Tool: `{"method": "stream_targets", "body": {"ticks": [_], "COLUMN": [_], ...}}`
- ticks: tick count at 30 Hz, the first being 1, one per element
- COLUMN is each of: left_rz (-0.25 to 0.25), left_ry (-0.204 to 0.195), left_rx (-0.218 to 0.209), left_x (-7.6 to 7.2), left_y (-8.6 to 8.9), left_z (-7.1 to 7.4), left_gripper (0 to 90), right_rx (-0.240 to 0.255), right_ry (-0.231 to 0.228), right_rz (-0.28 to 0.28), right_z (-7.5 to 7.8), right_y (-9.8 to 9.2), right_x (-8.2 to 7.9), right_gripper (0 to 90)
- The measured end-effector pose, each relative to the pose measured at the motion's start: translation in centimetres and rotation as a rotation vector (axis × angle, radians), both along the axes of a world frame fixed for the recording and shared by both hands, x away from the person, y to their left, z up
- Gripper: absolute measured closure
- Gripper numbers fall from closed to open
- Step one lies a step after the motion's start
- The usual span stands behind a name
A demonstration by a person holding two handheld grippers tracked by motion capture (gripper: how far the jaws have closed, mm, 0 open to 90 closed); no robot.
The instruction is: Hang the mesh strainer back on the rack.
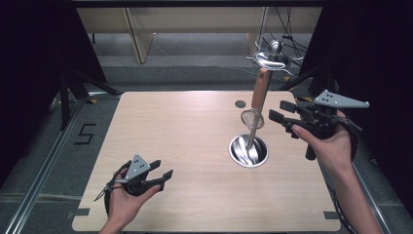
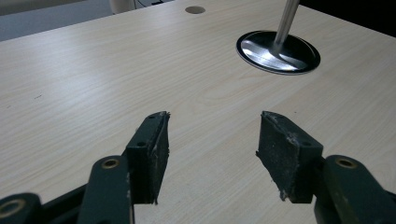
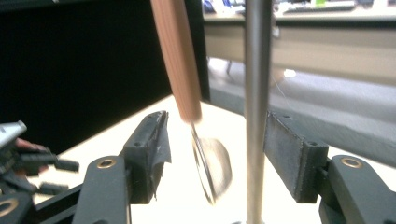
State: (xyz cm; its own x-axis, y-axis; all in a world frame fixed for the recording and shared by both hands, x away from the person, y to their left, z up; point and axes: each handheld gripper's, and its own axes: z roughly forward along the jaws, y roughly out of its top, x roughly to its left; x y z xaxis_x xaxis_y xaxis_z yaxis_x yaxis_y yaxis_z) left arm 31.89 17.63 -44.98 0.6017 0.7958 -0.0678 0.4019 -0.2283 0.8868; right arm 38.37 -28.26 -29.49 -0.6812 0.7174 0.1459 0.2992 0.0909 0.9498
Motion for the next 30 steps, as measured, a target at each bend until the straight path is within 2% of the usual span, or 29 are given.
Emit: {"method": "stream_targets", "body": {"ticks": [1, 3, 4, 7, 8, 9, 10, 11, 12, 13, 14, 15, 17, 18, 19, 21, 22, 23, 24, 25, 27, 28, 29, 30], "left_rz": [0.0, 0.001, -0.001, -0.006, -0.001, 0.005, 0.004, 0.004, 0.002, -0.007, -0.007, -0.007, -0.002, -0.005, -0.01, -0.011, -0.014, -0.016, -0.024, -0.03, -0.022, -0.017, -0.009, -0.005], "left_ry": [0.0, 0.003, 0.006, 0.004, 0.009, 0.011, 0.012, 0.012, 0.013, 0.009, 0.01, 0.013, 0.013, 0.01, 0.006, 0.011, 0.011, 0.015, 0.012, 0.018, 0.032, 0.034, 0.032, 0.032], "left_rx": [0.002, 0.006, 0.003, 0.004, 0.0, 0.007, 0.005, -0.001, 0.008, 0.014, 0.015, 0.011, 0.004, 0.011, 0.009, -0.006, -0.003, -0.006, -0.004, -0.014, -0.038, -0.041, -0.041, -0.038], "left_x": [0.0, 0.0, 0.0, 0.1, 0.1, 0.1, 0.1, 0.1, 0.1, 0.2, 0.2, 0.2, 0.1, 0.0, 0.0, 0.0, 0.0, 0.0, 0.0, 0.1, 0.1, 0.1, 0.2, 0.2], "left_y": [0.0, 0.1, 0.1, 0.1, 0.0, 0.0, 0.0, 0.0, 0.0, 0.1, 0.1, 0.0, -0.1, -0.1, -0.1, -0.2, -0.2, -0.2, -0.2, -0.1, -0.1, -0.1, -0.1, -0.1], "left_z": [0.0, 0.0, 0.0, -0.1, -0.1, -0.1, -0.1, -0.2, -0.2, -0.2, -0.2, -0.2, -0.2, -0.1, 0.0, 0.0, 0.0, -0.1, 0.0, 0.0, 0.0, 0.0, 0.0, 0.0], "left_gripper": [42.3, 42.2, 42.1, 41.8, 41.7, 41.6, 41.5, 41.5, 41.5, 41.4, 41.3, 41.3, 41.0, 40.9, 40.8, 40.6, 40.6, 40.6, 40.6, 40.4, 38.4, 37.3, 36.5, 36.0], "right_rx": [-0.013, -0.028, -0.044, -0.073, -0.071, -0.093, -0.088, -0.1, -0.114, -0.114, -0.121, -0.122, -0.123, -0.111, -0.102, -0.12, -0.097, -0.12, -0.108, -0.118, -0.133, -0.109, -0.119, -0.116], "right_ry": [-0.001, 0.051, 0.048, 0.083, 0.131, 0.109, 0.149, 0.17, 0.168, 0.187, 0.209, 0.269, 0.262, 0.28, 0.279, 0.274, 0.312, 0.302, 0.35, 0.295, 0.28, 0.308, 0.279, 0.295], "right_rz": [-0.008, -0.019, -0.018, -0.038, -0.046, -0.052, -0.058, -0.061, -0.07, -0.076, -0.041, -0.079, -0.089, -0.108, -0.124, -0.148, -0.162, -0.176, -0.189, -0.159, -0.153, -0.159, -0.136, -0.138], "right_z": [-0.5, -1.7, -2.1, -3.9, -4.5, -5.3, -6.0, -6.7, -7.5, -8.3, -9.0, -9.8, -11.1, -11.7, -12.4, -13.9, -14.2, -14.7, -14.8, -15.1, -15.3, -15.3, -15.4, -15.4], "right_y": [-0.3, -0.8, -1.0, -1.8, -2.0, -2.3, -2.4, -2.6, -2.8, -2.9, -3.3, -3.2, -3.4, -3.5, -3.7, -4.3, -4.1, -4.4, -4.1, -4.2, -4.2, -3.9, -4.0, -3.9], "right_x": [-0.1, -0.5, -0.5, -0.8, -1.0, -0.9, -1.2, -1.3, -1.3, -1.5, -1.5, -2.0, -2.1, -2.4, -2.6, -2.8, -3.0, -2.9, -3.3, -3.0, -2.9, -3.1, -2.8, -2.8], "right_gripper": [41.2, 41.2, 41.2, 41.1, 41.1, 41.1, 41.1, 41.2, 41.1, 41.1, 41.1, 41.3, 44.1, 44.7, 46.3, 47.0, 47.2, 47.2, 47.3, 47.3, 47.4, 47.3, 47.3, 47.4]}}
